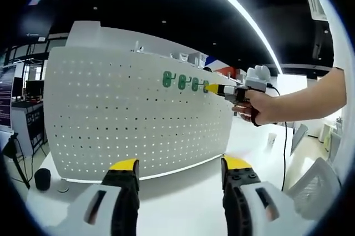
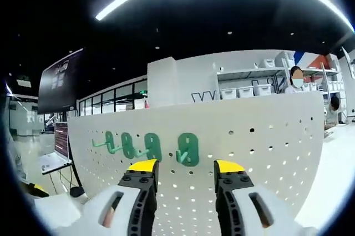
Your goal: Insert the hook assembly into the mounting plate slot until the hook locks in place.
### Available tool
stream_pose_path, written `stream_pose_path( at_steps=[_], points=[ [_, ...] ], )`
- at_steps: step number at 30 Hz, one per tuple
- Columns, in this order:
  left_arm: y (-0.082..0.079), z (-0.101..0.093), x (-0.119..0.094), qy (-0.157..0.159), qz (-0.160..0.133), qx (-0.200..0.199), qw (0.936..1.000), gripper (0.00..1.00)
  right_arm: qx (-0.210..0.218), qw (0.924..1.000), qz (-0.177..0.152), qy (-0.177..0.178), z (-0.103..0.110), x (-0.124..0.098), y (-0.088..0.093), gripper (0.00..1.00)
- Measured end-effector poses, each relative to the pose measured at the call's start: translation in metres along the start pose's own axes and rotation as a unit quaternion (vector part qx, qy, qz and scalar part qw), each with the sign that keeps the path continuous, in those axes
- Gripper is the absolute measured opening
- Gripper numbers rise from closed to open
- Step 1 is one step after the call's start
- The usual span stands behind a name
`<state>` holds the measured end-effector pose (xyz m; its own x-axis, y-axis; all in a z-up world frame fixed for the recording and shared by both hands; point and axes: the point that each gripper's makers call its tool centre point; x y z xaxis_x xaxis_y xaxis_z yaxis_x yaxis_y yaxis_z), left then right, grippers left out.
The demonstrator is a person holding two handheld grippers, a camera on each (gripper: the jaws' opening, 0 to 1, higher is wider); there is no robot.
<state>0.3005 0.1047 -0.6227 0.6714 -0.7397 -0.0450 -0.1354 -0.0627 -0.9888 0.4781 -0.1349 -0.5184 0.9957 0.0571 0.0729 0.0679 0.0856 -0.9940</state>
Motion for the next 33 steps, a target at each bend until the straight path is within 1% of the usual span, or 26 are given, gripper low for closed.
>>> stream_pose_path(
  at_steps=[3, 9, 12, 15, 18, 20, 25, 33],
  points=[
    [0.0, 0.0, 0.001, 0.001, -0.001, 0.001, 1.0, 0.62, -0.001, 1.0, 0.005, 0.0, -0.001, 0.0, 0.002, 0.37],
    [-0.002, -0.001, 0.003, 0.003, -0.001, 0.004, 1.0, 0.62, 0.001, 0.9999, -0.004, -0.013, 0.001, -0.008, -0.005, 0.37],
    [-0.002, -0.001, 0.003, 0.003, -0.001, 0.005, 1.0, 0.62, 0.011, 0.9995, -0.014, -0.027, 0.003, -0.016, -0.01, 0.4],
    [-0.002, -0.001, 0.002, 0.002, -0.001, 0.005, 1.0, 0.62, 0.017, 0.9991, -0.017, -0.035, 0.001, -0.021, -0.01, 0.43],
    [-0.002, -0.001, 0.002, 0.002, -0.001, 0.005, 1.0, 0.62, 0.004, 0.9988, -0.013, -0.046, 0.004, -0.025, -0.006, 0.45],
    [-0.002, -0.002, 0.002, 0.003, 0.0, 0.006, 1.0, 0.62, 0.011, 0.9985, -0.013, -0.051, 0.005, -0.026, -0.007, 0.45],
    [-0.004, -0.003, 0.004, 0.006, 0.0, 0.009, 0.9999, 0.63, 0.008, 0.9984, -0.011, -0.056, 0.007, -0.029, -0.005, 0.43],
    [-0.006, -0.002, 0.003, 0.006, -0.003, 0.011, 0.9999, 0.63, 0.004, 0.9968, -0.004, -0.079, 0.012, -0.05, 0.002, 0.44]
  ],
)
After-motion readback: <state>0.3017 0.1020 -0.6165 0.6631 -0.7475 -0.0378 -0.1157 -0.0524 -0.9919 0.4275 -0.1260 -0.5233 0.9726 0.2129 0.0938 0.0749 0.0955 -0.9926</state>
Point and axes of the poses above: the point that each gripper's makers call its tool centre point, and the gripper's own axes: x roughly forward along the fingers, z roughly to its left, y roughly out of its underside, and after that the axes turned 14 degrees about y, right-handed
